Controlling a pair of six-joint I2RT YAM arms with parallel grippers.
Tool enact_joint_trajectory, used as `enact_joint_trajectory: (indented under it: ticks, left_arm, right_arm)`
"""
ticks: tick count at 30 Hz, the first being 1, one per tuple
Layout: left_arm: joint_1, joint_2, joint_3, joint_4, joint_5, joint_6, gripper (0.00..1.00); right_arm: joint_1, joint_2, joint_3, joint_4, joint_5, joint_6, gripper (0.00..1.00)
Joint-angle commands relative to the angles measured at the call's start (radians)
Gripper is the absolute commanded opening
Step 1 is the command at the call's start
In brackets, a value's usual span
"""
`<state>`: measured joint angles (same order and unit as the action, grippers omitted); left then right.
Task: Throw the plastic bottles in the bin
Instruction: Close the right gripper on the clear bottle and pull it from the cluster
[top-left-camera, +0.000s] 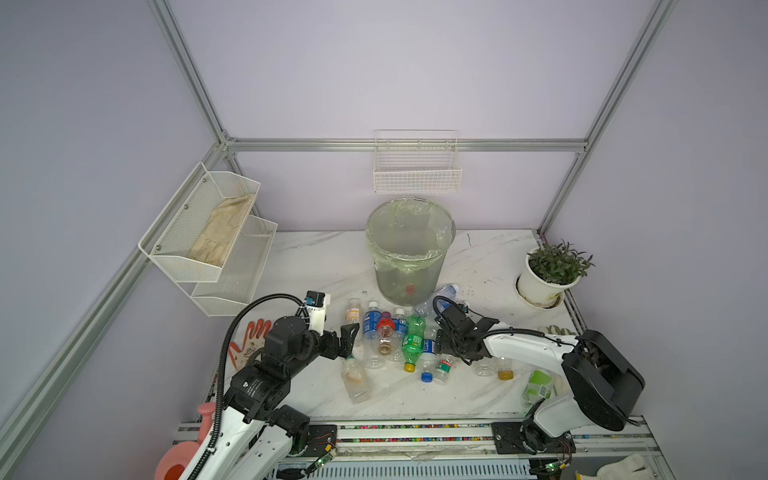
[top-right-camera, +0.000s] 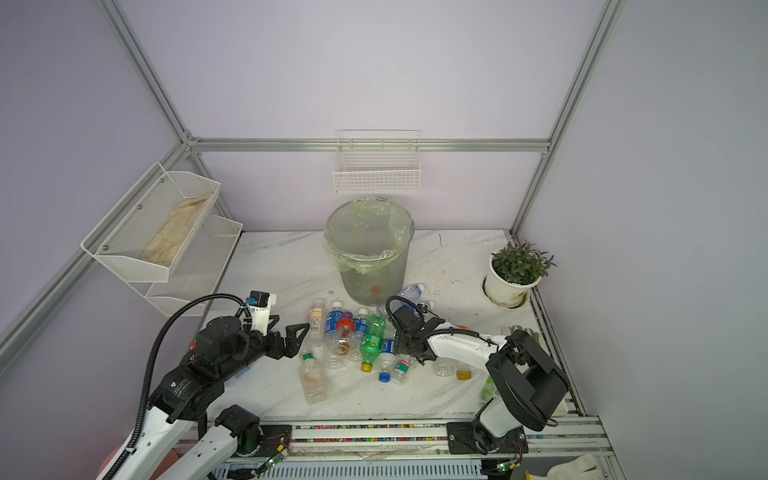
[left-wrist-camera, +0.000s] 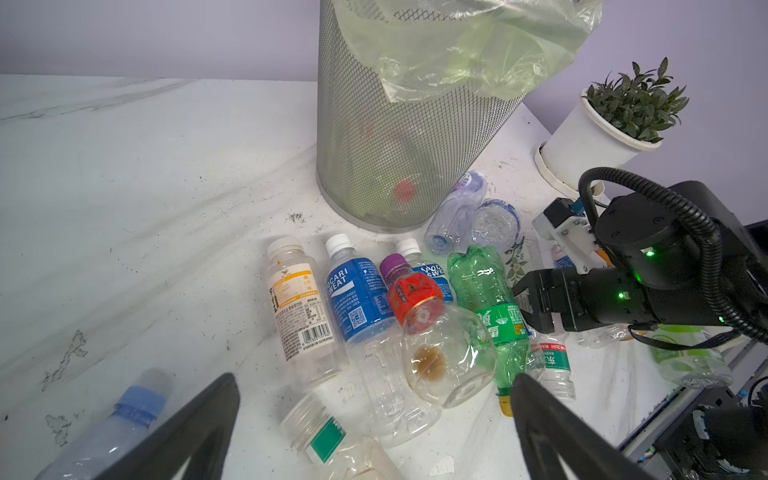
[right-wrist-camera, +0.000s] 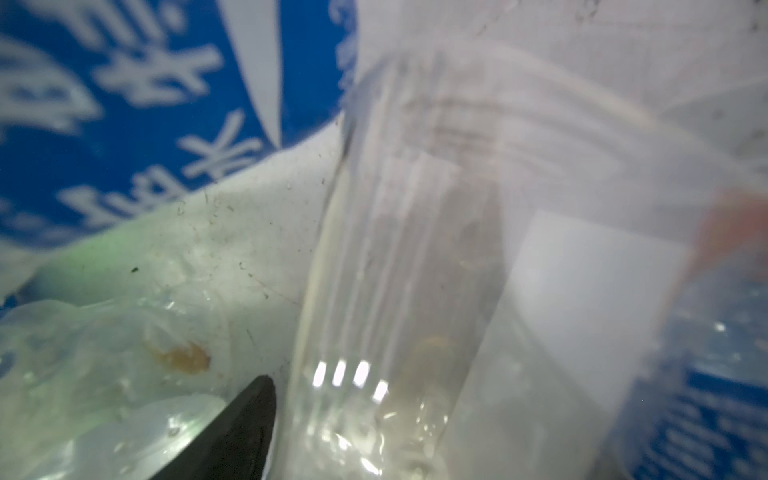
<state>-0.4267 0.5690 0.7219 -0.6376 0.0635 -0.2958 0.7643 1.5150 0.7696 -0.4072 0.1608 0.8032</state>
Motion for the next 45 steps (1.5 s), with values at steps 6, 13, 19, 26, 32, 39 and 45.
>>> enact_joint_trajectory:
  ticks: [6,13,19,26,32,39,45]
  left_arm:
    - [-0.003,-0.005,-0.029,0.027,0.001,0.009,1.00]
    - [-0.004,-0.007,-0.029,0.027,0.001,0.011,1.00]
    - [-0.005,-0.009,-0.029,0.027,-0.001,0.011,1.00]
    - [-0.004,-0.012,-0.029,0.028,-0.002,0.012,1.00]
    - [-0.004,-0.011,-0.029,0.028,0.001,0.012,1.00]
    - [-0.004,-0.008,-0.029,0.029,0.010,0.013,1.00]
    - [-0.003,-0.011,-0.030,0.028,0.004,0.010,1.00]
  right_arm:
    - [0.005,0.036,-0.012,-0.021,0.036,0.025,0.81]
    - [0.005,0.055,-0.004,-0.020,0.040,0.025,0.75]
    - [0.005,0.017,-0.013,-0.030,0.042,0.036,0.55]
    - [0.006,-0.061,-0.013,-0.070,0.055,0.039,0.48]
    - [0.006,-0.080,0.006,-0.084,0.056,0.043,0.45]
    - [0.005,-0.118,0.015,-0.099,0.063,0.045,0.43]
    - [0.006,-0.131,0.034,-0.119,0.064,0.041,0.41]
